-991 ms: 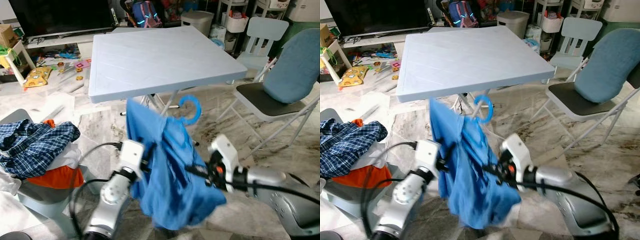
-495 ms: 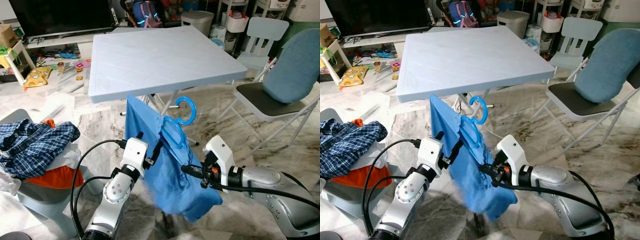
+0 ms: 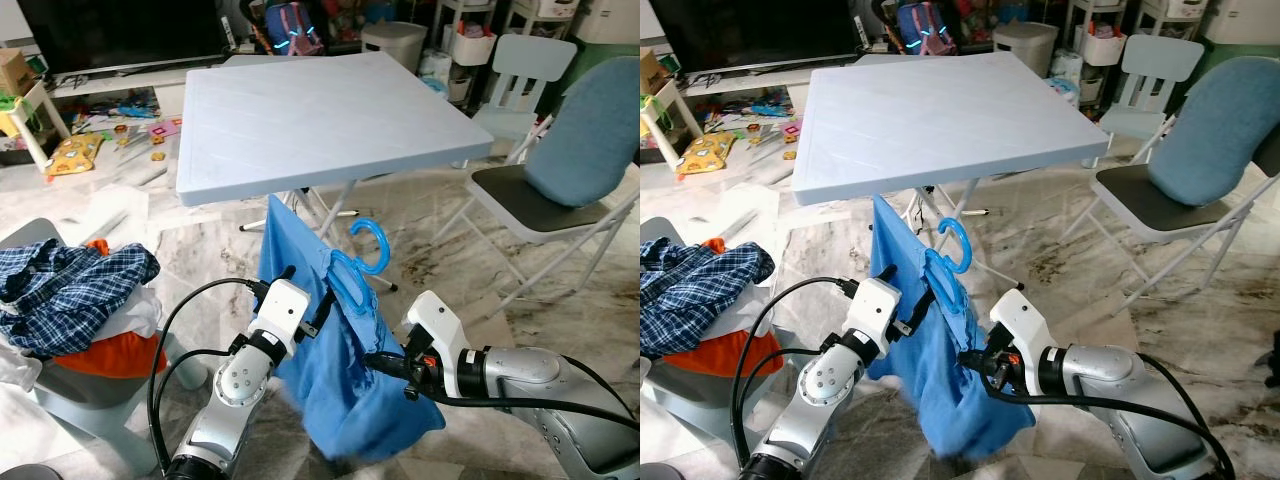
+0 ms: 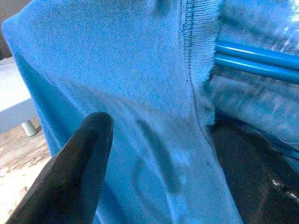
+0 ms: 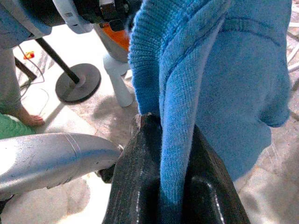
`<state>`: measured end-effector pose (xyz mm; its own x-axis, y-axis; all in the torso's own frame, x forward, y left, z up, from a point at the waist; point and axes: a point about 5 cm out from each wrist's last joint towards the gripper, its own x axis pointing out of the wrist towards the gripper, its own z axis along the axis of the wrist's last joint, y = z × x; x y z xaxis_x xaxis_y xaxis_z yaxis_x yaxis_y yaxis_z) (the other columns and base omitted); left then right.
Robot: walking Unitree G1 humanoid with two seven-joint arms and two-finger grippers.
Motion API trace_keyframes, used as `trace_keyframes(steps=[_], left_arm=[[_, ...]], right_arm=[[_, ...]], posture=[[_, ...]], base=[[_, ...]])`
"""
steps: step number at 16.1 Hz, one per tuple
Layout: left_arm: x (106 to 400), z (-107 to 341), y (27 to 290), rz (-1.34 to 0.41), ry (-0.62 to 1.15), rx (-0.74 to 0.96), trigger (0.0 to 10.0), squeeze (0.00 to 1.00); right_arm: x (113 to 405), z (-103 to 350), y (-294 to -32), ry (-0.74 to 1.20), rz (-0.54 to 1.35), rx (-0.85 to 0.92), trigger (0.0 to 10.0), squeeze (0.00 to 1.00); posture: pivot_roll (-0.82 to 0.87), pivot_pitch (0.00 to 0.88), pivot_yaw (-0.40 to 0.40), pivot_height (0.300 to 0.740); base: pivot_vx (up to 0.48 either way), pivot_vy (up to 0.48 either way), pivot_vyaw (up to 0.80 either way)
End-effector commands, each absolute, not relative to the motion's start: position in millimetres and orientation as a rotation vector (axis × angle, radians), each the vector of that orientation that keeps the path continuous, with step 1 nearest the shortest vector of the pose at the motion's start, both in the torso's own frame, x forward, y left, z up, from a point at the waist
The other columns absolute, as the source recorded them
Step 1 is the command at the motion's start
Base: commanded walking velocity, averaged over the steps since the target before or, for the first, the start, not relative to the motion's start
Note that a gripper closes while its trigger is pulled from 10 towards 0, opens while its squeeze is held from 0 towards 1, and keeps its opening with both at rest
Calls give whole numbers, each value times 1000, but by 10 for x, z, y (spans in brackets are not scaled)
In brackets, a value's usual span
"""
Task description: Hang hanger
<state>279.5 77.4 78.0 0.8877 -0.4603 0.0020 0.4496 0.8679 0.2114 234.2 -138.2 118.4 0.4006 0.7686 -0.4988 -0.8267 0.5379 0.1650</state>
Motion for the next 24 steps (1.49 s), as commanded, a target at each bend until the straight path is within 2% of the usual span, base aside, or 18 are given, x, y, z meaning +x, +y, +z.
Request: trace_keyframes(steps=[1,3,5,7,9,16,18,20,24], left_arm=[[2857,935,707,-494,-129,206,10000,0],[2854,952,660,-520,-137,199,10000,0],[2837,928,618,-563,-114,197,10000,0],[2772,756,615,-596,-22,226,10000,0],[2726,646,637,-596,33,246,10000,0],[2823,532,801,-484,98,305,10000,0],[2883,614,860,-418,48,306,10000,0],[2949,759,873,-380,-19,279,10000,0],[2968,802,868,-389,-27,271,10000,0]], right_arm=[[2284,1176,-1264,572,1096,-102,10000,0],[2282,1180,-1223,557,1118,-111,10000,0],[2390,1190,-1202,515,1058,-108,10000,0],[2633,1296,-1176,428,941,-65,10000,0],[2702,1421,-1150,383,926,-21,10000,0],[2521,1634,-1232,380,1047,-8,10000,0],[2508,1663,-1263,381,1054,-15,10000,0],[2517,1593,-1288,404,1032,-29,10000,0],[2501,1396,-1327,467,1002,-86,10000,0]], posture=[[-112,0,20,740],[-113,0,21,740],[-111,0,21,740],[-107,0,20,740],[-104,0,18,740],[-121,0,15,740],[-126,0,17,740],[-122,0,14,740],[-118,0,9,740]], base=[[0,0,0],[0,0,0],[0,0,0],[0,0,0],[0,0,0],[0,0,0],[0,0,0],[0,0,0],[0,0,0]])
